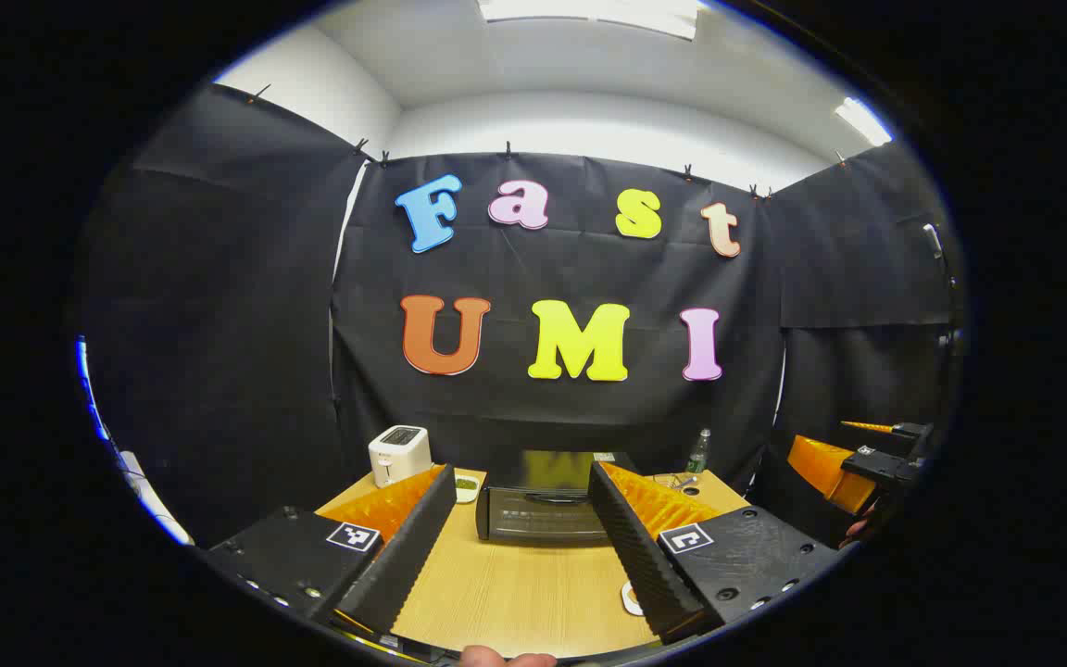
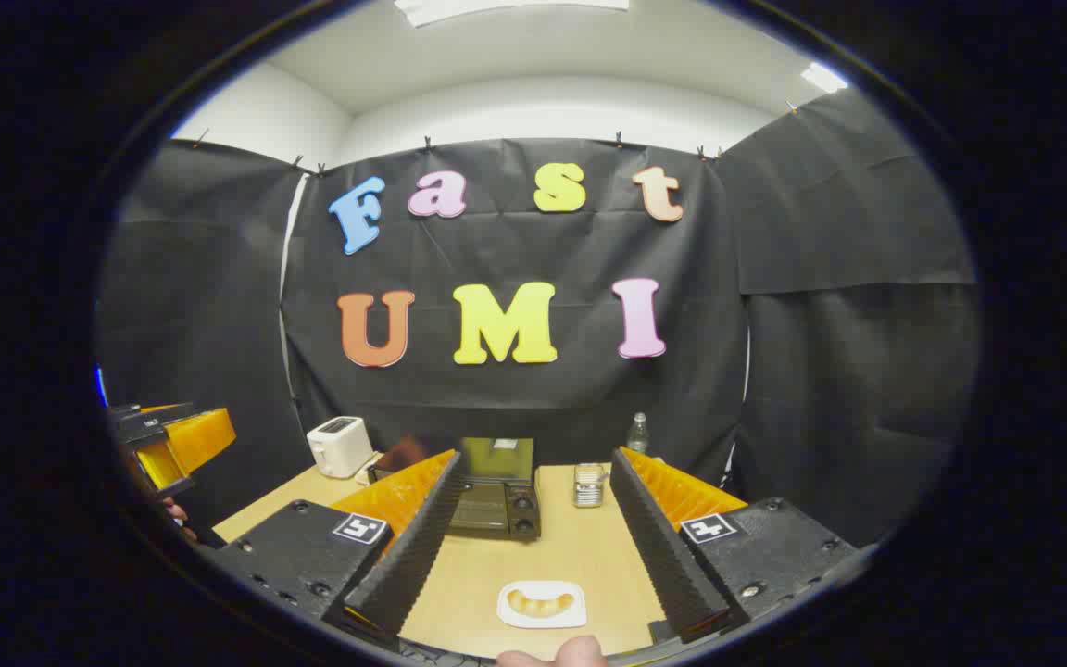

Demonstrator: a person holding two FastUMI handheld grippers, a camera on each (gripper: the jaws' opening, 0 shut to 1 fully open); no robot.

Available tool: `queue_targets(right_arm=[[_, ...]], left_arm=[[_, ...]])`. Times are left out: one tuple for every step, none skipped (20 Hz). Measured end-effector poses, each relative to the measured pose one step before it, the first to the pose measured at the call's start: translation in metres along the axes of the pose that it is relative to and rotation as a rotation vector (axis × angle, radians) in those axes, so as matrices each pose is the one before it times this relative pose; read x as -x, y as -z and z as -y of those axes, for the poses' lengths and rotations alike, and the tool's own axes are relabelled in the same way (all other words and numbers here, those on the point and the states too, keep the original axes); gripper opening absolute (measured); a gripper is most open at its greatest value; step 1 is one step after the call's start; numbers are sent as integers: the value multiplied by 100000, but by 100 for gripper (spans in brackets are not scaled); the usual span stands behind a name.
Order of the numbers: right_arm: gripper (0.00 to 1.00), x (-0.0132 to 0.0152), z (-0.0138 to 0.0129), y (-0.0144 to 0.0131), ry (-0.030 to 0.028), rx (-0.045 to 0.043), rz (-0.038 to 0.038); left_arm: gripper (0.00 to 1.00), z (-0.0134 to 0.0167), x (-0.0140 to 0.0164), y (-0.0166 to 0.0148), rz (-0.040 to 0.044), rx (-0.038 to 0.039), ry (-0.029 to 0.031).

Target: Open the electric oven with the left hand, put the food in, and close the electric oven.

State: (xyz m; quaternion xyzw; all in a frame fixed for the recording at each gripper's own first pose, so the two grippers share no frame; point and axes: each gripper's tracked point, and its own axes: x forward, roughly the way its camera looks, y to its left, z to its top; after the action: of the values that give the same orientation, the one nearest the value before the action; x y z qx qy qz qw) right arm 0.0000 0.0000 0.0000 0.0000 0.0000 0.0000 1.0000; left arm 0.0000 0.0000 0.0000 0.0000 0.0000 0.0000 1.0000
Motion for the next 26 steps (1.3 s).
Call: queue_targets(right_arm=[[96, 21, -4, 273, -56, -527, -325], [96, 101, -176, 305, -526, -321, -722], [96, 27, -125, 303, -143, 211, -887], [96, 89, -42, -13, 53, 202, -225], [96, 73, -160, -213, -396, -79, 385], [96, 33, -207, -148, -570, -305, 139], [96, 45, -178, 63, -742, -363, -299], [96, 61, -137, 103, -462, -31, -274], [96, 66, -38, -39, -41, 57, 203], [96, 113, -25, -23, 0, 46, 144], [96, 227, -106, 35, -66, -23, -155], [96, 131, -64, 51, -269, 54, -296], [96, 98, -230, 255, -512, -150, -275], [96, 120, 26, 95, 338, 305, -409], [96, 179, 263, 69, 683, 814, 291], [96, 151, 53, -149, 97, 503, 343], [96, 244, -221, 33, -307, -67, 396], [96, 108, -142, -136, -311, -468, 518], [96, 263, -73, 75, 4, -244, 297], [96, 120, -42, -3, 109, -390, 194], [96, 100, -92, 254, 12, -163, -28], [96, 29, -138, 178, -154, 249, -428], [96, 63, -216, 202, 14, 373, -398], [96, 20, -167, 265, -73, 95, -829], [96, 62, -325, 399, -379, -428, -1236], [96, 32, -424, 264, -662, -531, -935]], left_arm=[[94, -26, -56, 114, 225, 94, -318], [94, -33, 155, 52, -161, 11, -254], [94, -110, 36, 109, -180, -204, -491], [94, -177, 157, -50, 114, 55, -549], [94, -119, 266, 0, 465, 128, -366], [94, -20, 163, -202, 324, 160, -298], [94, -100, 220, 113, 324, -49, -109], [94, 73, 191, -116, 408, 55, 152], [94, 170, 137, -95, 439, 166, 208], [94, 10, 123, -228, 705, 89, 94], [94, -8, 201, -206, 650, -24, 61], [94, -54, 133, 158, 153, -210, -106], [94, -85, 182, 64, 125, -571, -314], [94, -152, 280, 110, 142, -618, -383], [94, -13, 80, 93, -63, -525, -327], [94, 46, 44, 65, 74, -455, -97], [94, -54, 293, 87, -70, -386, 45], [94, 62, 187, 92, 144, -129, 380], [94, 66, 149, 30, -70, 13, 560], [94, 53, 146, 58, 58, -111, 212], [94, -105, 48, 140, -92, -235, -116], [94, -60, 302, 145, -197, -256, -40], [94, -95, 197, 130, -110, -62, -102], [94, -218, 222, 42, 216, -7, -126], [94, -155, 254, -3, 412, -196, -255], [94, -188, 296, -68, 986, -207, -112]])
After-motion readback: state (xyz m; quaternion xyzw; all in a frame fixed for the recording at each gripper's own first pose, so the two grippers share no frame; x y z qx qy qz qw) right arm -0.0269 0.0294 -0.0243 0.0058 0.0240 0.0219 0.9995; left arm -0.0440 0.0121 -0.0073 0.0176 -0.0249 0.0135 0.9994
